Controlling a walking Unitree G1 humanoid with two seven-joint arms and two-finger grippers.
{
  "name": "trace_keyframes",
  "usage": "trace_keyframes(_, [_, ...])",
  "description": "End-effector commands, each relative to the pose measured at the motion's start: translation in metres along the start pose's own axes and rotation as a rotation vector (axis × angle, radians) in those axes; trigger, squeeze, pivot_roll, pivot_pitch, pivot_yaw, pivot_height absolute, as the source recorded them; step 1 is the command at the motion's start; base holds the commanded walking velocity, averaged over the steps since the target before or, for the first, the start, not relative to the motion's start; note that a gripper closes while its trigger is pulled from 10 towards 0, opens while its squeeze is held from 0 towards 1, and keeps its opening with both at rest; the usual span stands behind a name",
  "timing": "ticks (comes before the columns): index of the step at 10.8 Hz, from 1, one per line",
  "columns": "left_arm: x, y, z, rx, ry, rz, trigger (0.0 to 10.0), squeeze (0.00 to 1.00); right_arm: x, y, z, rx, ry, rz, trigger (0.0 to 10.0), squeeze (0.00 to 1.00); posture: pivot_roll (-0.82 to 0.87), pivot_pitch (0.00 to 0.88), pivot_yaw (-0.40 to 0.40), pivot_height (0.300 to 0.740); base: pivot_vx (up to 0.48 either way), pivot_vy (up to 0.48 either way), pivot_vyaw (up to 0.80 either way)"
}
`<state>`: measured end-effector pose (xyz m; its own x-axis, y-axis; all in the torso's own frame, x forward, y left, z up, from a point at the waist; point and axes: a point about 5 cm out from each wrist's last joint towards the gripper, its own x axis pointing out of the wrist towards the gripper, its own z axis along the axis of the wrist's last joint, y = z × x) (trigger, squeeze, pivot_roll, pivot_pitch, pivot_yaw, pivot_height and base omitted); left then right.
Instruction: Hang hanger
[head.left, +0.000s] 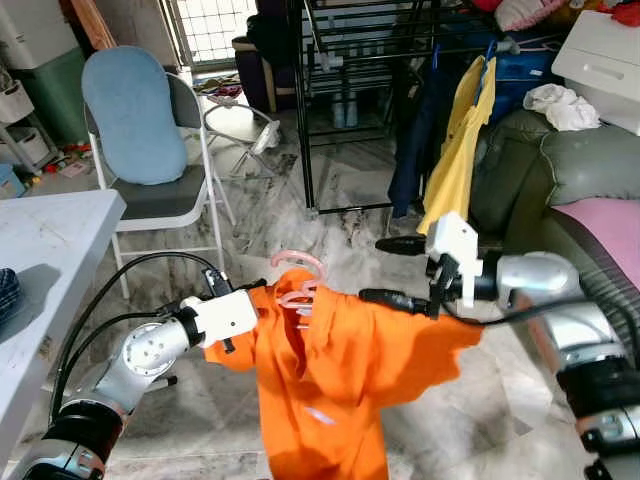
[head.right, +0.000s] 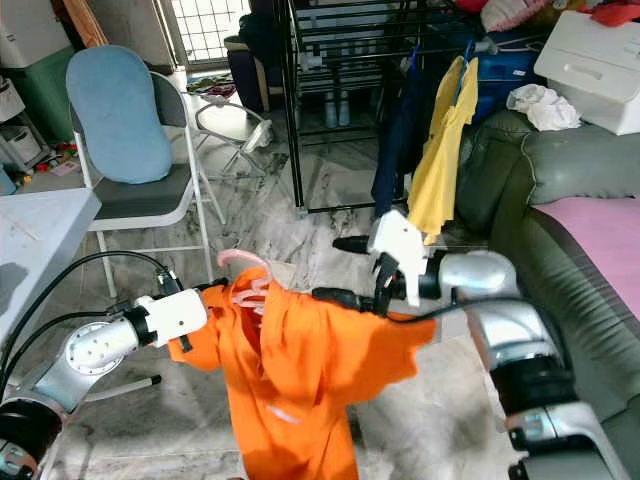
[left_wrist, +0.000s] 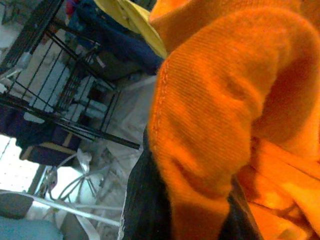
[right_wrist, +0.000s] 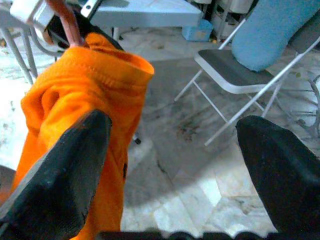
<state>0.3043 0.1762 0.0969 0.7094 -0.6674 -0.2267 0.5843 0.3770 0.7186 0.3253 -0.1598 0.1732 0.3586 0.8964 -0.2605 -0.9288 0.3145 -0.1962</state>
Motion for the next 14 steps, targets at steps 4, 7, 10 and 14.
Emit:
trace_keyframes(4, [0.001, 0.008, 0.001, 0.021, -0.019, 0.016, 0.0, 0.00, -0.005, -0.021, 0.013, -0.042, -0.034, -0.100, 10.0, 0.00, -0.05, 0.000, 0.088, 0.740, 0.000, 0.000, 0.00])
trace_keyframes(7, [0.002, 0.006, -0.001, 0.011, -0.011, 0.014, 0.0, 0.00, 0.005, -0.012, 0.033, -0.020, -0.158, -0.028, 10.0, 0.00, -0.05, 0.000, 0.088, 0.740, 0.000, 0.000, 0.00])
trace_keyframes(10, [0.003, 0.013, -0.002, 0.006, -0.008, 0.037, 0.0, 0.00, 0.002, 0.014, 0.002, 0.008, 0.014, 0.151, 10.0, 0.00, -0.05, 0.000, 0.086, 0.740, 0.000, 0.000, 0.00])
trace_keyframes(14, [0.009, 0.007, 0.011, 0.034, -0.086, -0.004, 0.0, 0.00, 0.008, 0.015, -0.011, 0.057, 0.079, 0.190, 0.0, 0.00, -0.06, 0.000, 0.082, 0.740, 0.000, 0.000, 0.00])
